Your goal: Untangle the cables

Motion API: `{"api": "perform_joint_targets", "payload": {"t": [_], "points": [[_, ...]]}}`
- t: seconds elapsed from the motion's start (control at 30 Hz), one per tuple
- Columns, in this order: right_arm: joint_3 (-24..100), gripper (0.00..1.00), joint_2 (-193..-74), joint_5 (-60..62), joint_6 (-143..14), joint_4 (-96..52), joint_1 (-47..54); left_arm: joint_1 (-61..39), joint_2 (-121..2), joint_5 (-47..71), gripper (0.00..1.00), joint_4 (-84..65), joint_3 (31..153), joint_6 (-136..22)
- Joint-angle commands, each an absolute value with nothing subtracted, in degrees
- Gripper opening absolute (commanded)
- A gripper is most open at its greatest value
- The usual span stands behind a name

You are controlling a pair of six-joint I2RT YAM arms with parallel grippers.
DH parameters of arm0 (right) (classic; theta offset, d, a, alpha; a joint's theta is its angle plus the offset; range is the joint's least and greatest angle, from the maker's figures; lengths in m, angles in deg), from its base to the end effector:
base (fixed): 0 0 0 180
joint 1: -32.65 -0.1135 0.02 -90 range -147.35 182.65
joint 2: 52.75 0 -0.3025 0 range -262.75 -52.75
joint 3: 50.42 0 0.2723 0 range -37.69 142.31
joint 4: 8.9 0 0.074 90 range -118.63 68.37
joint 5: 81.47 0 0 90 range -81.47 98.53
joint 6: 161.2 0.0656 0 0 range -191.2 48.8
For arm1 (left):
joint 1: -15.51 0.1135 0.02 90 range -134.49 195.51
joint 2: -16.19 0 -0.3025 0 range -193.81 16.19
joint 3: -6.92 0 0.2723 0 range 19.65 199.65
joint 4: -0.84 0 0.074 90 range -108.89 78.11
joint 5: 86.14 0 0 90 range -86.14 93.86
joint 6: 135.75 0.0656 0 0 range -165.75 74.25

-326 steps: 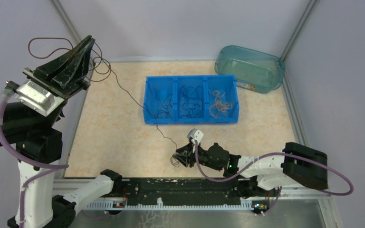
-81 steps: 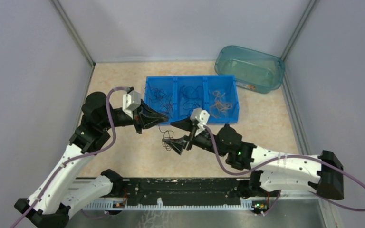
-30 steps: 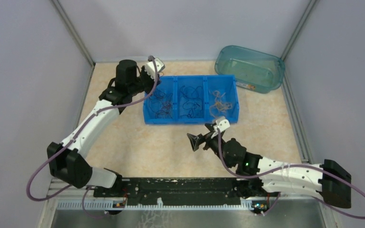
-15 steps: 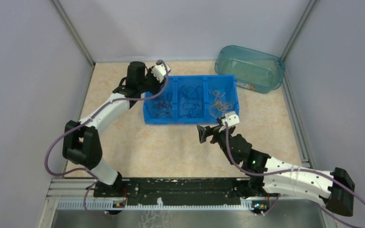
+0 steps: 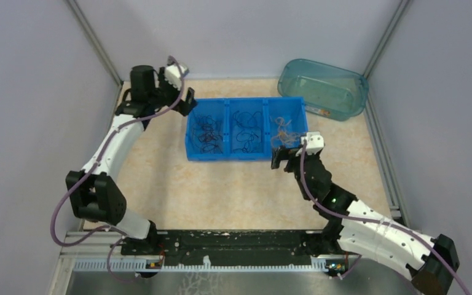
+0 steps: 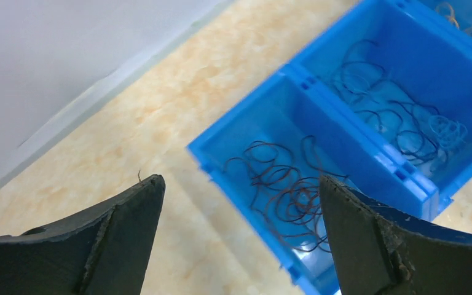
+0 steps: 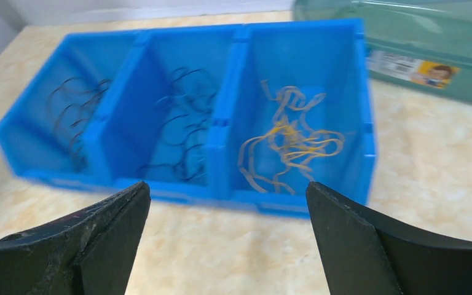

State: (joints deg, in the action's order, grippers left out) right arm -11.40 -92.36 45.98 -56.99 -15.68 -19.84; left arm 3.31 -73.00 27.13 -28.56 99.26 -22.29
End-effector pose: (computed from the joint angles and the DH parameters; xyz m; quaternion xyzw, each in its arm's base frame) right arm 0.1438 0.1219 0.2874 -0.0330 0.7415 0.1423 0.6548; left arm 0.3933 -0.1116 0.3715 0.3561 0.7592 -0.1197 0.5315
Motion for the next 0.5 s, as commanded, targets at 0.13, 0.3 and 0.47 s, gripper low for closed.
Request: {"api": "perform_joint_targets", "payload": {"t": [0.13, 0.3, 0.47], "points": [[-13.09, 0.99, -95.55, 42.9, -53.45, -11.96, 2.96, 16.32, -63.38, 36.34, 1.0, -17.98, 83.1, -34.78], [-18.89, 0.99, -97.61, 46.05, -55.22, -3.04, 12.25, 16.71, -59.68, 34.22, 1.0, -11.02, 69.56, -34.05], [-19.44, 0.99, -102.52, 49.57, -55.75, 0.7, 18.34, 21.21, -56.96, 37.82, 1.0, 3.58, 56.81, -36.54]]}}
